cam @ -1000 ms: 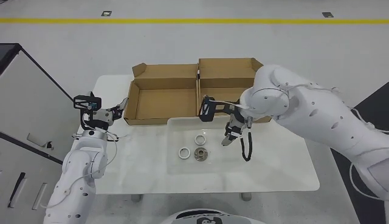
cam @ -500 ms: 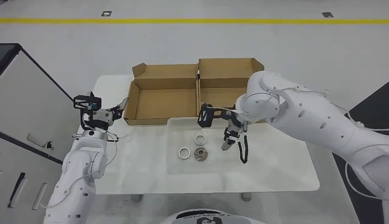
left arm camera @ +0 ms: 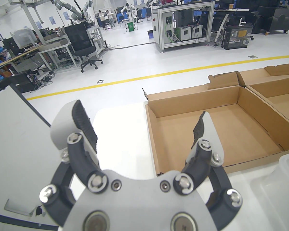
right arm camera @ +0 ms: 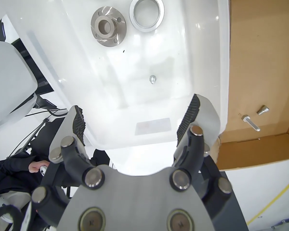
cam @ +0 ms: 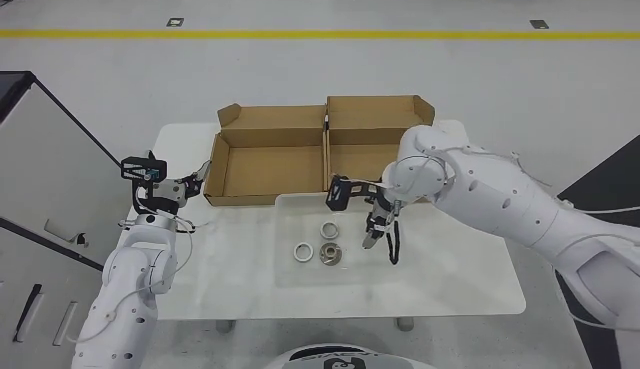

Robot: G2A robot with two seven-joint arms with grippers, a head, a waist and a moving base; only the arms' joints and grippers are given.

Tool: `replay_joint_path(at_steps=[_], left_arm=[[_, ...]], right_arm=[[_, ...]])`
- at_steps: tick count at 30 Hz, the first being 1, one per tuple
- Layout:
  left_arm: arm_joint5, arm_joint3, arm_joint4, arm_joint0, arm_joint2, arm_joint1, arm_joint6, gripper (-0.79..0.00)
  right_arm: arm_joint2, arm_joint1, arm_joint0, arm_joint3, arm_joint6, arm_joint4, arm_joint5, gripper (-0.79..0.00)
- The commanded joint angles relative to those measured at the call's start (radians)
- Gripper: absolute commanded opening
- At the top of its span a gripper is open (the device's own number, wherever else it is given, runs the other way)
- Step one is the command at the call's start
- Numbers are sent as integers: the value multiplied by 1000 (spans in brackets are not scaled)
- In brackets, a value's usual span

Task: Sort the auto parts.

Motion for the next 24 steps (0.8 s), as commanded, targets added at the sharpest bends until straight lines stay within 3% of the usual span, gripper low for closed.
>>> replay_joint_path(at_steps=[1,12,18,22,24], left_arm=[[0,0,0,0,0,0,0,0],[0,0,0,0,0,0,0,0],[0,0,0,0,0,0,0,0],[0,0,0,0,0,0,0,0],[0,0,0,0,0,0,0,0]], right_arm=[[-11,-9,-2,12,2,-7,-3,-123],[-63,-61,-10,71,-7,-88,3,-194],[-77,-82,-18,109,-19,-122,13,-277],[-84,-98,-24,141,-25,-136,19,-397],[-86,-105,-27,154,-28,-139,19,-406]])
